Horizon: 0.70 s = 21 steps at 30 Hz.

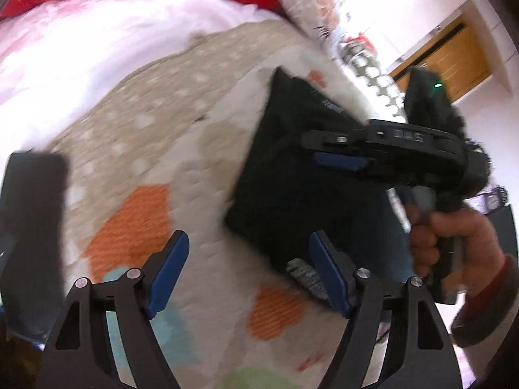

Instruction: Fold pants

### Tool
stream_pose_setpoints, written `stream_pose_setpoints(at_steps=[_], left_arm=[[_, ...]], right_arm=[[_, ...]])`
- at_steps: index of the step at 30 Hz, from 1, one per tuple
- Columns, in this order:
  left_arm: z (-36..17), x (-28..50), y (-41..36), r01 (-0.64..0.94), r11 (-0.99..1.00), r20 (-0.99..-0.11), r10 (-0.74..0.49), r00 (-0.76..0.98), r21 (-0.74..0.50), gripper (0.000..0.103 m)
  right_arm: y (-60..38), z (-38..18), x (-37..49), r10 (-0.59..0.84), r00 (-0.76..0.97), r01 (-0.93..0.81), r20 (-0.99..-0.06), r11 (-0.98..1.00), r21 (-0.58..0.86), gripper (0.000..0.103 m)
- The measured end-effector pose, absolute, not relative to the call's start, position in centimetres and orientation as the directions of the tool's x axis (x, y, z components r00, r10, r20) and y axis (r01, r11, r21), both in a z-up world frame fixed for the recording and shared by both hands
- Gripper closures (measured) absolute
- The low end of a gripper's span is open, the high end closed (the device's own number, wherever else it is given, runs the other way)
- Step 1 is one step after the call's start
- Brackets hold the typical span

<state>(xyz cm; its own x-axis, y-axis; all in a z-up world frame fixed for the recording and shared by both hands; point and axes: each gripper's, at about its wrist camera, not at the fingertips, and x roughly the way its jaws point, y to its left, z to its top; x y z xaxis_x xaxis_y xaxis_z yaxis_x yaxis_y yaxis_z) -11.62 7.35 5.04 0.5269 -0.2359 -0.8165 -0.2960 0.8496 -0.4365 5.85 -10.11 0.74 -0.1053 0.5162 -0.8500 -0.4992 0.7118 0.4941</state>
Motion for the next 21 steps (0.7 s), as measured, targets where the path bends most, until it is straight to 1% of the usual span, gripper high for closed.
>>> stream_pose_setpoints(at_steps=[2,3,5,7,9,11,12,13,15,18,21], left_arm=[[4.7,-12.0,7.6,-0.317,0.851,-0.829,-0.215,0.517,-0.418,0.027],[4.4,-12.7,8.0,-0.321,0.852,-0.831,-0.21,0.515,-0.414,0.027],[4.2,-12.3,7.9,-0.325,0.852,-0.833,-0.204,0.515,-0.41,0.027],[4.5,-12.1,7.8,-0.326,0.853,-0.836,-0.205,0.509,-0.408,0.027],[5.1,-11.4,7.5,-0.31,0.861,-0.833,-0.205,0.513,-0.403,0.026],[5.8,-9.7,6.8,-0.282,0.874,-0.828,-0.206,0.521,-0.395,0.025],[6.1,-8.4,6.5,-0.271,0.879,-0.828,-0.211,0.52,-0.394,0.021],[6.2,-7.2,6.2,-0.261,0.88,-0.827,-0.219,0.518,-0.396,0.02],[6.5,-4.6,5.8,-0.227,0.882,-0.817,-0.248,0.521,-0.413,0.02],[6.8,-0.9,5.2,-0.17,0.895,-0.811,-0.276,0.515,-0.412,0.019],[7.0,3.4,4.5,-0.094,0.916,-0.813,-0.294,0.503,-0.389,0.019]], right_arm=[[-8.1,-0.7,4.8,0.449,-0.102,-0.548,-0.888,0.72,0.427,0.06],[-7.5,-0.9,4.4,0.439,-0.081,-0.573,-0.895,0.714,0.402,0.06],[-6.7,-1.0,3.7,0.417,-0.051,-0.61,-0.908,0.707,0.359,0.057],[-7.6,-0.1,4.2,0.455,-0.076,-0.589,-0.887,0.697,0.408,0.058],[-9.9,1.2,5.4,0.485,-0.044,-0.552,-0.873,0.716,0.426,0.059],[-13.4,2.6,7.2,0.48,0.029,-0.52,-0.877,0.756,0.397,0.057],[-14.7,2.9,8.0,0.471,0.058,-0.509,-0.88,0.772,0.38,0.054],[-16.7,3.4,9.1,0.452,0.105,-0.492,-0.886,0.798,0.349,0.047],[-19.7,3.8,11.2,0.409,0.16,-0.465,-0.898,0.834,0.297,0.043],[-23.2,4.3,13.6,0.351,0.22,-0.44,-0.91,0.868,0.229,0.042],[-26.3,3.9,15.8,0.3,0.247,-0.417,-0.921,0.891,0.179,0.039]])
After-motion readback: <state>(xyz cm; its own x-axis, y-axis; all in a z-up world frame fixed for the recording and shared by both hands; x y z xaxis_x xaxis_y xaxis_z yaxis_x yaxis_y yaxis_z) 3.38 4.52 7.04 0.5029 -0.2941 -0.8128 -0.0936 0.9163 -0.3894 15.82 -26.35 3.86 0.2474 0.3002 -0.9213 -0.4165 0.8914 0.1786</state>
